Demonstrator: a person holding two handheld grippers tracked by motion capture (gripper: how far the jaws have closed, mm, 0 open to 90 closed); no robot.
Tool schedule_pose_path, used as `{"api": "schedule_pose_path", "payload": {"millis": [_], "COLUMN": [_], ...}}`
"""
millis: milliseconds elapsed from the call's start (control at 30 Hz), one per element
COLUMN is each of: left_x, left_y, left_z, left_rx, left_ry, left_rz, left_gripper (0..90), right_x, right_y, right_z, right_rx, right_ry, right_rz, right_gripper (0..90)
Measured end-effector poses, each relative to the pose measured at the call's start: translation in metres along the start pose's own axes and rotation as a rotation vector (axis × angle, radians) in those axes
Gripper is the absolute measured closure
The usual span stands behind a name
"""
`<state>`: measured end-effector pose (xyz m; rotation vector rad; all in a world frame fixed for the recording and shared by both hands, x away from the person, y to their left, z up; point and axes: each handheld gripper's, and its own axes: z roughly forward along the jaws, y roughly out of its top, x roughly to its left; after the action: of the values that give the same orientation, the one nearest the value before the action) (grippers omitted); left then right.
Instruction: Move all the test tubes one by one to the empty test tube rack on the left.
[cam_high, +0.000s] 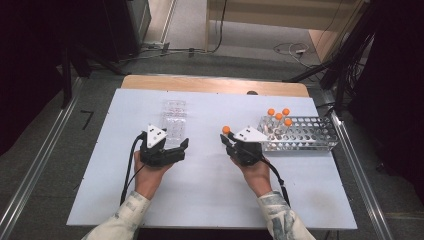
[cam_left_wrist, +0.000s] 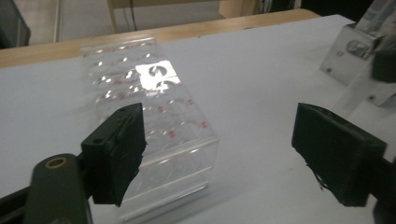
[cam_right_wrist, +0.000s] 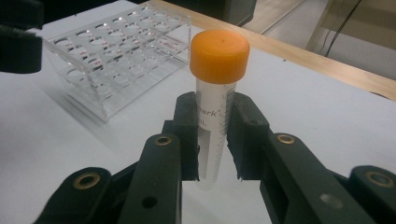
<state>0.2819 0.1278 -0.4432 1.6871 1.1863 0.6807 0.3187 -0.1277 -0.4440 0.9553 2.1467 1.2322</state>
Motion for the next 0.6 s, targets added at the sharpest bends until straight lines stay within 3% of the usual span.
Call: {"api": "schedule_pose_path", "payload": {"millis": [167,333,533,600], "left_x": [-0.014,-0.023,-0.033,-0.035], "left_y": [0.014,0.021,0.028,0.028], "left_z": [0.008,0.014,0.025,0.027], "left_rx": [-0.016,-0.014,-0.007,-0.009], "left_ry": [-0.067,-0.087,-0.161,-0.168], "left_rz": [0.012,0.031,0.039,0.041], "left_gripper": [24.7,31.4,39.6,42.9], "right_x": [0.01,0.021,0.028,0.031], "right_y": [0.003,0.004,0.006,0.007], "right_z": [0.015,0.025,0.031,0.031], "right_rx": [0.011,0.01,0.003,0.006], "right_ry": [0.022,0.045,0.067,0.075], "right_rz": [0.0,-0.003,-0.007,-0.018], "right_gripper": [72.1,72.1,72.1,72.1]}}
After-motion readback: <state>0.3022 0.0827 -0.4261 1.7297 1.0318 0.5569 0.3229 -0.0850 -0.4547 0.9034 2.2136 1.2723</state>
